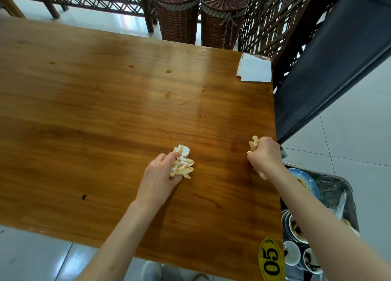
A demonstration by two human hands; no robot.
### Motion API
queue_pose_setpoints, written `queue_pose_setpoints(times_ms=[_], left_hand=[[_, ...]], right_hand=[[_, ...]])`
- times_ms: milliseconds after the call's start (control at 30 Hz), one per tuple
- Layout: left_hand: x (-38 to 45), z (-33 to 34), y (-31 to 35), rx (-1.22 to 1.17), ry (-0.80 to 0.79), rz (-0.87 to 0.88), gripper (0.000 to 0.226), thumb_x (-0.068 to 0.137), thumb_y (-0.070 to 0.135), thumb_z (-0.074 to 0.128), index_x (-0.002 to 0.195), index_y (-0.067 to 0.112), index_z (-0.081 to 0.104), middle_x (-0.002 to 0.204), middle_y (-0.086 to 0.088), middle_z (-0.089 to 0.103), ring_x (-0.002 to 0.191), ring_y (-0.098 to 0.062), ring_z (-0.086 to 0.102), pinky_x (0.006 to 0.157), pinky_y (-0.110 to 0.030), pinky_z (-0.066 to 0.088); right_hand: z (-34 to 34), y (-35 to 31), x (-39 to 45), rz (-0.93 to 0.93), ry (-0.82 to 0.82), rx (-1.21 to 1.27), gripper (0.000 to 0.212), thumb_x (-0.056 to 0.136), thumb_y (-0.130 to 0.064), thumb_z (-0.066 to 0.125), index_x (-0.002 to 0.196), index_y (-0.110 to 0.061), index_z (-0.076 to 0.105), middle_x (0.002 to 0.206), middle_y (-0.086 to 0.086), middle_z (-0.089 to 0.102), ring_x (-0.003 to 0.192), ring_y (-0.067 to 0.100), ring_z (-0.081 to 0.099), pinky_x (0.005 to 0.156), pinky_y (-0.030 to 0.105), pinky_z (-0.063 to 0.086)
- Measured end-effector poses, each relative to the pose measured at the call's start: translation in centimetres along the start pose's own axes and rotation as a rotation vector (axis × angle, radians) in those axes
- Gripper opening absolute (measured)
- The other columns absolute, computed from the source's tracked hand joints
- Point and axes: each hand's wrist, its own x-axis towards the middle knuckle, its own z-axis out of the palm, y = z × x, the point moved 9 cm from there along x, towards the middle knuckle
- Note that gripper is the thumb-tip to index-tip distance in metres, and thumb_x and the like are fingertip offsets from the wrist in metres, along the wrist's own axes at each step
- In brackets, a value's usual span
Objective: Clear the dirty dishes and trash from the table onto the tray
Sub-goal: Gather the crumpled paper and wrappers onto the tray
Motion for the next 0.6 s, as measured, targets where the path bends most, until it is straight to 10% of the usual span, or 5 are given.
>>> queue_pose_setpoints(times_ms=[600], left_hand=[[-2.5, -3.8, 0.3, -0.071, 0.004, 0.072, 0.031, 0.078, 0.009, 0.072, 0.105, 0.020, 0.064, 0.101, 0.000, 0.059, 0.089, -0.012, 0.055, 0.069, -0.020, 0.047]], right_hand=[[-0.5, -4.6, -6.5, -0.031, -0.195, 0.300, 0.012, 0.083, -0.016, 0.059, 0.071, -0.016, 0.059, 0.072, 0.002, 0.061, 0.070, 0.017, 0.060, 0.054, 0.024, 0.044]])
